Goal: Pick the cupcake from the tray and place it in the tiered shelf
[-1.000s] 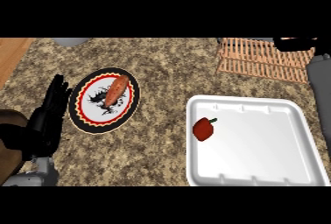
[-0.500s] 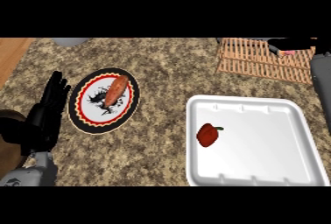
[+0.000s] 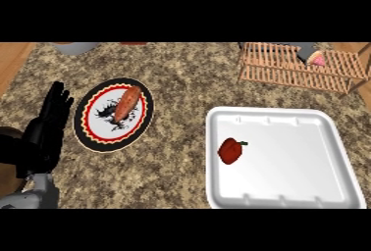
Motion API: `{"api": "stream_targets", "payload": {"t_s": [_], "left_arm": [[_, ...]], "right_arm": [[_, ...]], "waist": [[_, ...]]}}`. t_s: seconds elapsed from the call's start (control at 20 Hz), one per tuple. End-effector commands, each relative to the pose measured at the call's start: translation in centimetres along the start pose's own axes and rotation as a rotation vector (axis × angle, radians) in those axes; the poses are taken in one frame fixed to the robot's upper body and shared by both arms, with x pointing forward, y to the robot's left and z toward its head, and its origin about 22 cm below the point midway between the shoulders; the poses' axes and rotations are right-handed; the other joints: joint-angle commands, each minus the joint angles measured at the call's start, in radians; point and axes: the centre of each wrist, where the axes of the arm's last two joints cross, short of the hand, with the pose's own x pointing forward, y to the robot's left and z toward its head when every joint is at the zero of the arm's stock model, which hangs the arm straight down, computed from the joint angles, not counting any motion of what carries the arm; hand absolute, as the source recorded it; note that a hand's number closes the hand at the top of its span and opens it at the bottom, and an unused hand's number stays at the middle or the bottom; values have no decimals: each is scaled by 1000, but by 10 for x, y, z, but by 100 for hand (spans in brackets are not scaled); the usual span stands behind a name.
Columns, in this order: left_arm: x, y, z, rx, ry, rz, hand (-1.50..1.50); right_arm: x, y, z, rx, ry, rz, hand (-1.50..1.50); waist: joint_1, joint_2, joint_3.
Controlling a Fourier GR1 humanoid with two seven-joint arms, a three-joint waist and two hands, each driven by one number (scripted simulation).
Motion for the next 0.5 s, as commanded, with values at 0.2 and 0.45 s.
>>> {"api": "stream_targets", "payload": {"t_s": [0.2, 0.45], "left_arm": [[-5, 11, -3, 37, 4, -8, 0], [-15, -10, 20, 33, 15, -4, 0]], "right_arm": [[-18, -79, -13, -137, 137, -39, -150], [-28, -177, -19, -131, 136, -40, -150]], "waist": [[-28, -8, -1], [-33, -9, 0]]}}
